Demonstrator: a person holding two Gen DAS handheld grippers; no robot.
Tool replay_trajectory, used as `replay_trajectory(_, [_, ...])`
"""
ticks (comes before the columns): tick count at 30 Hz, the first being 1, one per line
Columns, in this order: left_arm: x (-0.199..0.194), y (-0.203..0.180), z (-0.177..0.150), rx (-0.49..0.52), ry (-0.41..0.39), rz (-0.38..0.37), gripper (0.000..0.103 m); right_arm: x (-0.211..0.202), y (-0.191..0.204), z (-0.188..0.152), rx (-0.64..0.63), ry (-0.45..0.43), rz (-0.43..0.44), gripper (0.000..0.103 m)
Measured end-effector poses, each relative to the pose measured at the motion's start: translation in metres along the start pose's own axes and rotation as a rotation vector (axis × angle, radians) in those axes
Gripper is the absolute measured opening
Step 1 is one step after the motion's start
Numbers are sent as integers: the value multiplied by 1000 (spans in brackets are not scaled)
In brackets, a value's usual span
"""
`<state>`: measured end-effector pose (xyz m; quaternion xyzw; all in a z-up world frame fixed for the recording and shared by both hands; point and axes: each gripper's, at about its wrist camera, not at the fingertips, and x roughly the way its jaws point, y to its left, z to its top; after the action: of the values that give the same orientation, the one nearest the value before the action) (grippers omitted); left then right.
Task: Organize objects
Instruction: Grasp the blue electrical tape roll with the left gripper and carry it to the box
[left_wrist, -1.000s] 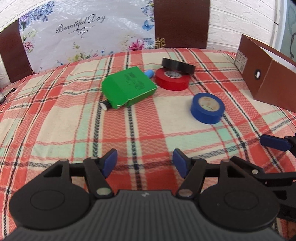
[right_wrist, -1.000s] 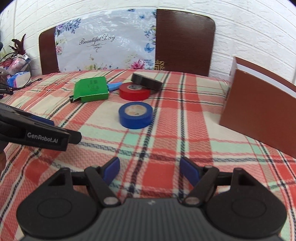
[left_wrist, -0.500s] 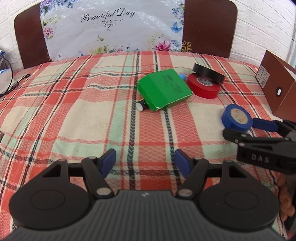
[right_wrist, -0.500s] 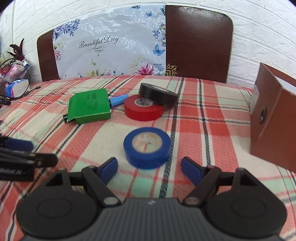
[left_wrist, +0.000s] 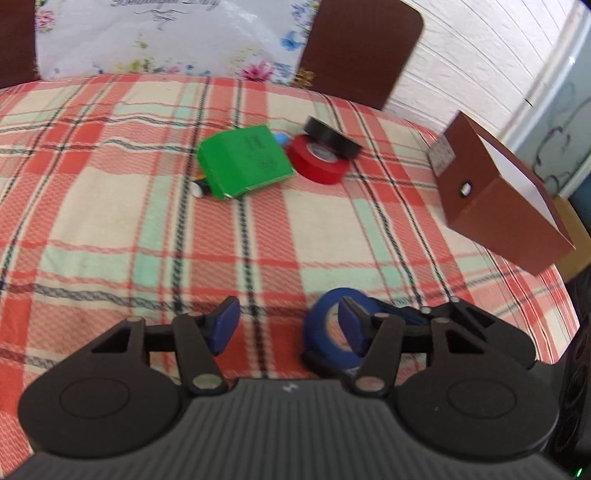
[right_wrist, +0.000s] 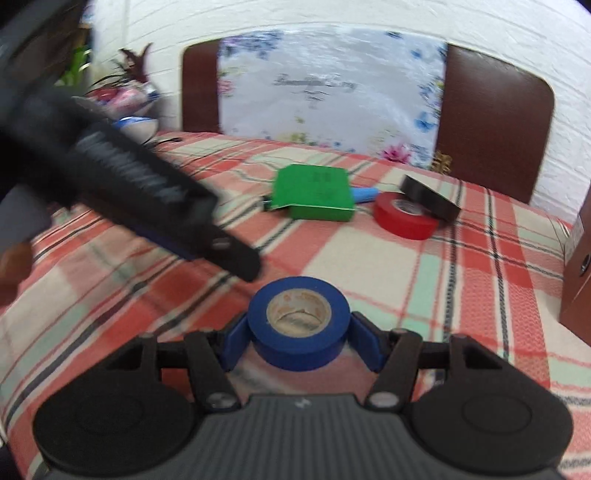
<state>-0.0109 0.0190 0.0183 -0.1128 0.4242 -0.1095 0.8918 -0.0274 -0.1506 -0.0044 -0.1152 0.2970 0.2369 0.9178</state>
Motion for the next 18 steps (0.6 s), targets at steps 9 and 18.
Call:
replay_trajectory(9, [11,-11,-13,15,81,-16,34,-8,4,-5,38,-1,21,59])
replay_trajectory(18, [22,-35,-10,33,127,-47,25,-21,-7,-14,64,1,-17,59])
